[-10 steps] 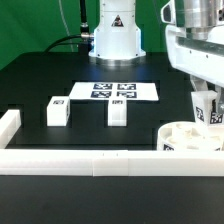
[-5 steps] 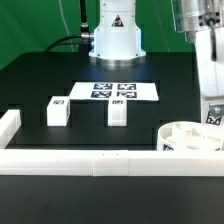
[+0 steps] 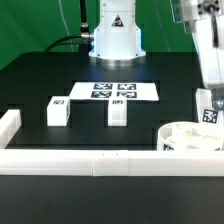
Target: Assemble stool
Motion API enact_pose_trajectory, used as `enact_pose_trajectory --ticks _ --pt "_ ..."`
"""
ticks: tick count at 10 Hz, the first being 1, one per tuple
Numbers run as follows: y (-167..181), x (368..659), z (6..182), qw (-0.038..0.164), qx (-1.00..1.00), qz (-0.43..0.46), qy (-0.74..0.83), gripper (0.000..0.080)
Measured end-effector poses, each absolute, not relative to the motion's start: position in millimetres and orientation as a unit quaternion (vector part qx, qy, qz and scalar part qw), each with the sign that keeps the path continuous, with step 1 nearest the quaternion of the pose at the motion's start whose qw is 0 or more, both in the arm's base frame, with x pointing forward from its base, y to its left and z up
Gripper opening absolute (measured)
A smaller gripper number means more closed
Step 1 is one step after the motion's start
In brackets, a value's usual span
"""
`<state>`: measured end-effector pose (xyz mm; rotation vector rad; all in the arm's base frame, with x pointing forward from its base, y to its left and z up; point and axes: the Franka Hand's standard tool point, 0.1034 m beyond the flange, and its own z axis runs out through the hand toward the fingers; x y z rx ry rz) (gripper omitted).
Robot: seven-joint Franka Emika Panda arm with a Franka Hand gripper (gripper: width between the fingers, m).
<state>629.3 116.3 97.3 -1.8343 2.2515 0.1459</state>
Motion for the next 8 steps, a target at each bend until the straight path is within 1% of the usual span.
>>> enact_pose_trajectory --ticks 2,3,5,6,7,8 --pt "117.6 627.0 109.6 0.129 -0.631 0.051 0.763 0.0645" --pt "117.6 626.6 107.5 0.127 -0.632 0.052 0.763 0.0649" --pt "117.5 626.4 106.9 0.13 -0.688 0.042 0.712 0.0649" --pt "120.3 623.3 106.4 0.121 -0.721 0.045 0.681 0.0649" --pt "131.4 620.5 110.7 0.078 -0.804 0.063 0.586 0.0649" --pt "135.9 626.7 112.9 0.076 -0.847 0.069 0.522 0.0649"
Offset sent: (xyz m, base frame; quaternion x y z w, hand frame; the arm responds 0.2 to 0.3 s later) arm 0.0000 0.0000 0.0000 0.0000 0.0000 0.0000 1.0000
